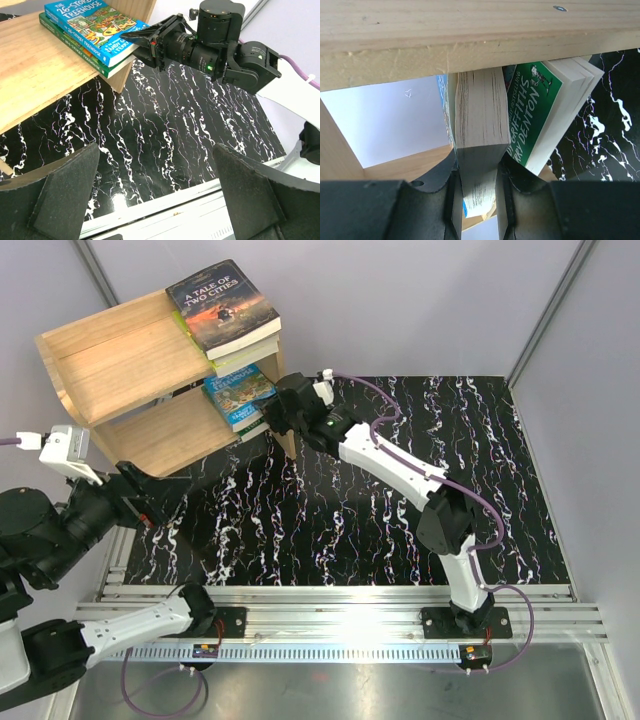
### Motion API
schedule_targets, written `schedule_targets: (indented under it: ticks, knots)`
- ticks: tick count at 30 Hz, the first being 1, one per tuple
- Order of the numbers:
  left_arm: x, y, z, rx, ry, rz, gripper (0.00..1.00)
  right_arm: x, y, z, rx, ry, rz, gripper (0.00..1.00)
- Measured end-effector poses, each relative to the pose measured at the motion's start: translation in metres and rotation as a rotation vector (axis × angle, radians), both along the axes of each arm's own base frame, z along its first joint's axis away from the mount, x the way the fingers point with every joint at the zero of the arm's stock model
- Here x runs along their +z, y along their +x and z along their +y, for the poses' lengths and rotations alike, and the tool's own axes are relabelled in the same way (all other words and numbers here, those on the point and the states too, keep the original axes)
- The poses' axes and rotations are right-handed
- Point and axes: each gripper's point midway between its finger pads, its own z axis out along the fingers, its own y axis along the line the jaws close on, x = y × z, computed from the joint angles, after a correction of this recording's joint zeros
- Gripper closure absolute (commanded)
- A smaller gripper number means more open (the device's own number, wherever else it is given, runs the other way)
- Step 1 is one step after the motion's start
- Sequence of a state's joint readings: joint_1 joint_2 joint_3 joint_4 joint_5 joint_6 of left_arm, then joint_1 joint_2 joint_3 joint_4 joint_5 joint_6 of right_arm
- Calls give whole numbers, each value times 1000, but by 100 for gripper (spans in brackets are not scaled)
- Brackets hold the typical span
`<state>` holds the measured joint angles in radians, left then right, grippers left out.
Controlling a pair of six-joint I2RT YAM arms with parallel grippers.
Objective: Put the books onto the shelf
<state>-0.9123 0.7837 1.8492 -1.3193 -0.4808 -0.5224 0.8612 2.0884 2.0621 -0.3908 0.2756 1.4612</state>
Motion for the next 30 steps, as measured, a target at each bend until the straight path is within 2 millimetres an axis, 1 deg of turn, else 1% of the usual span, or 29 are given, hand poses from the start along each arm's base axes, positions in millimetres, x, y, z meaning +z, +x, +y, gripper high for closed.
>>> schedule_targets:
  ticks: [1,2,4,5,7,8,10,12,14,21,25,26,28,29,30]
  knots:
    - [0,-2,1,-3,-3,-1,1,-1,0,0,-1,0,0,83]
    - [-1,-4,3,-6,-7,-4,1,-2,0,1,-2,-1,1,52]
    - [-3,-8,7,-13,-9,-3,1,-2,2,2,-5,1,1,33]
    - [-4,-10,9,-16,-11,-5,1,-3,2,2,-6,2,2,14]
    - [-4,-13,11,-24,-14,-7,1,-3,3,3,-7,7,3,9]
    - [-4,-14,11,-29,-15,-7,1,-1,4,4,-8,15,0,0]
    - [-5,-16,11,-35,-13,-4,1,3,4,3,-10,23,-4,0]
    - [-6,-16,11,-41,-8,-2,1,3,2,1,-13,26,-1,0]
    - [-7,-17,10,-45,-6,-2,1,1,-2,-6,-20,21,6,0]
    - [-12,-23,14,-59,-12,-3,1,-23,-26,-36,-30,-56,65,0]
    - [-19,-25,16,-62,-9,3,1,-36,-44,-56,-26,-82,86,16]
    - [-20,-25,16,-63,-8,4,1,-38,-47,-59,-23,-85,90,23]
    - [-22,-26,16,-65,-10,8,1,-40,-54,-63,-4,-83,85,49]
    - [-24,-27,16,-67,-12,12,1,-40,-57,-63,8,-80,81,71]
    - [-26,-27,15,-70,-13,16,1,-40,-58,-62,14,-74,79,78]
